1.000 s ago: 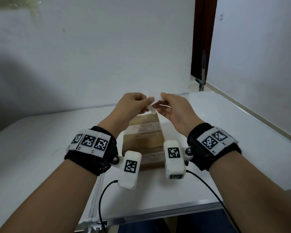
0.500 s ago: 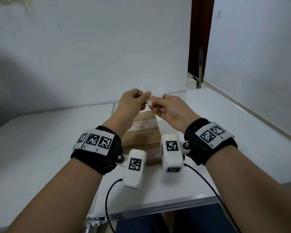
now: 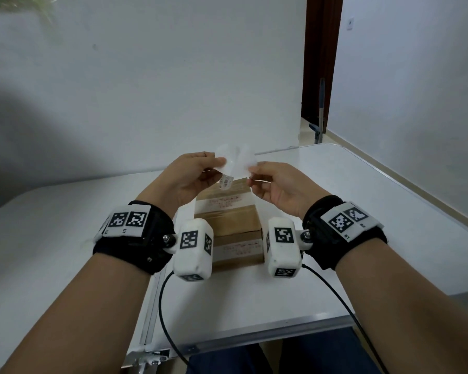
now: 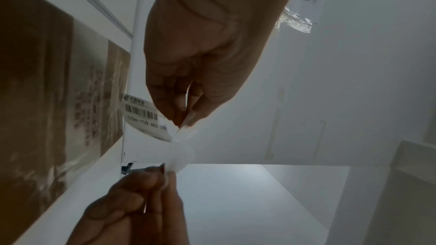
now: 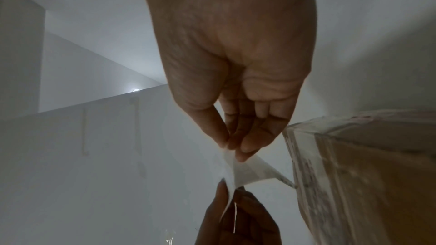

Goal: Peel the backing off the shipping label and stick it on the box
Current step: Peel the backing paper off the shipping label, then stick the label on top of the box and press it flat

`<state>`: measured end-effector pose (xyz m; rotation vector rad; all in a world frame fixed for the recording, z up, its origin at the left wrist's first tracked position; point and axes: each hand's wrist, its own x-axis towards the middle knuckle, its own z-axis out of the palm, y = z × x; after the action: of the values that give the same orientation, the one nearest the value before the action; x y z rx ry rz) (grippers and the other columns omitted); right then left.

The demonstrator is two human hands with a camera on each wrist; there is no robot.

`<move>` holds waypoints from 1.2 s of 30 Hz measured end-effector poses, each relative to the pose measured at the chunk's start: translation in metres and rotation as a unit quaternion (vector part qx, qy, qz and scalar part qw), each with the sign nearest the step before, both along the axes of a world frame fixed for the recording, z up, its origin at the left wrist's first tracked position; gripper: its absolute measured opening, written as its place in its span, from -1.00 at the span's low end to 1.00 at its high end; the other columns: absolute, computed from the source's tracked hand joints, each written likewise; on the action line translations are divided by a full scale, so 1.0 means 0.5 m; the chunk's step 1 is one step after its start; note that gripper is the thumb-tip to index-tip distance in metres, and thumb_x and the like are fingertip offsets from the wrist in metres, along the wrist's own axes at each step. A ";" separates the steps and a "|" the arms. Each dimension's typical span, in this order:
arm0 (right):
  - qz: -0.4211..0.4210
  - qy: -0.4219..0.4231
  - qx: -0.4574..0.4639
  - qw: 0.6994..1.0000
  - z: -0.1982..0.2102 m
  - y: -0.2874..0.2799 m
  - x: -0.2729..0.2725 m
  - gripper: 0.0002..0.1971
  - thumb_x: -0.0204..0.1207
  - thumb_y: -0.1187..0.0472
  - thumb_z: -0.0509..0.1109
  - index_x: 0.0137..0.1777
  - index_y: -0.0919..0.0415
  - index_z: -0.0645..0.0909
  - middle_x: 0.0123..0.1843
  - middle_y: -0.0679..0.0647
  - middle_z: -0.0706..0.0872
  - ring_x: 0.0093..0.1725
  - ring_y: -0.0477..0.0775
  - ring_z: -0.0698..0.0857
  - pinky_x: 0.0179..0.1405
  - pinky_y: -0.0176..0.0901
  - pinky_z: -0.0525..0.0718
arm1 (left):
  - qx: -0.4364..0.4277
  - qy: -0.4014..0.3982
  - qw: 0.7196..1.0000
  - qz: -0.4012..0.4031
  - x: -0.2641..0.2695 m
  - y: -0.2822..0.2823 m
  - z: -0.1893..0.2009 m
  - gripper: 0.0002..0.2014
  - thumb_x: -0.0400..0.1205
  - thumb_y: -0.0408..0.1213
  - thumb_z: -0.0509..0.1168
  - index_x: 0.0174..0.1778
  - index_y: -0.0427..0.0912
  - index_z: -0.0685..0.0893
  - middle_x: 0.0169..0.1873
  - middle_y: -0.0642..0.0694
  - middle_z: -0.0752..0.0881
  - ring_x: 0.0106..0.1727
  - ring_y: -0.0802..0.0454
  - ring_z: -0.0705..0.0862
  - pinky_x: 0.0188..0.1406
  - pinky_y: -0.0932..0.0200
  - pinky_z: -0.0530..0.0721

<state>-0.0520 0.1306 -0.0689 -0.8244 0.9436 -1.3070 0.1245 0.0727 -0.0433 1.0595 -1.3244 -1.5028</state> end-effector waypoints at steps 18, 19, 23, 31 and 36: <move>-0.118 0.095 -0.029 0.988 -0.017 -0.019 -0.022 -0.74 0.56 0.22 0.45 -0.34 0.19 0.52 -0.44 0.01 0.56 -0.55 -0.15 0.52 -0.57 -0.41 0.52 | 0.021 0.064 0.994 0.083 -0.030 -0.005 -0.014 -0.89 0.60 -0.36 0.41 -0.19 -0.29 0.63 -0.47 -0.04 0.58 -0.43 0.07 0.58 -0.41 0.33 0.68; -0.118 0.093 -0.024 0.988 -0.017 -0.018 -0.026 -0.75 0.56 0.22 0.45 -0.34 0.19 0.52 -0.44 0.01 0.56 -0.55 -0.14 0.51 -0.57 -0.41 0.52 | 0.023 0.065 0.994 0.083 -0.027 -0.009 -0.015 -0.89 0.60 -0.36 0.42 -0.12 -0.30 0.63 -0.45 -0.04 0.57 -0.42 0.08 0.57 -0.42 0.33 0.67; -0.116 0.097 -0.004 0.989 -0.024 -0.016 -0.046 -0.76 0.54 0.25 0.46 -0.32 0.19 0.52 -0.43 0.02 0.54 -0.55 -0.13 0.49 -0.61 -0.41 0.50 | 0.029 0.046 0.996 0.077 -0.013 -0.027 -0.018 -0.84 0.57 -0.37 0.45 -0.01 -0.30 0.62 -0.39 -0.06 0.55 -0.37 0.06 0.54 -0.46 0.34 0.67; -0.114 0.084 0.058 0.988 -0.053 -0.006 -0.092 -0.79 0.55 0.29 0.45 -0.30 0.21 0.53 -0.41 0.04 0.51 -0.52 -0.12 0.44 -0.65 -0.46 0.45 | 0.060 0.002 0.995 0.085 0.013 -0.060 -0.020 -0.85 0.54 -0.40 0.45 -0.01 -0.29 0.67 -0.35 -0.08 0.55 -0.41 0.06 0.51 -0.53 0.35 0.65; -0.119 0.081 0.111 0.983 -0.078 -0.002 -0.113 -0.82 0.56 0.29 0.43 -0.25 0.20 0.52 -0.41 0.02 0.49 -0.64 -0.19 0.43 -0.70 -0.49 0.41 | 0.067 -0.022 0.991 0.110 0.015 -0.074 -0.023 -0.92 0.54 -0.42 0.41 -0.13 -0.25 0.64 -0.42 -0.06 0.53 -0.48 0.08 0.47 -0.61 0.34 0.57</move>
<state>-0.1086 0.1295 -0.1078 -0.6666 1.3242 -1.3211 0.1320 0.0358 -0.0546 1.2865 -1.1076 -1.4252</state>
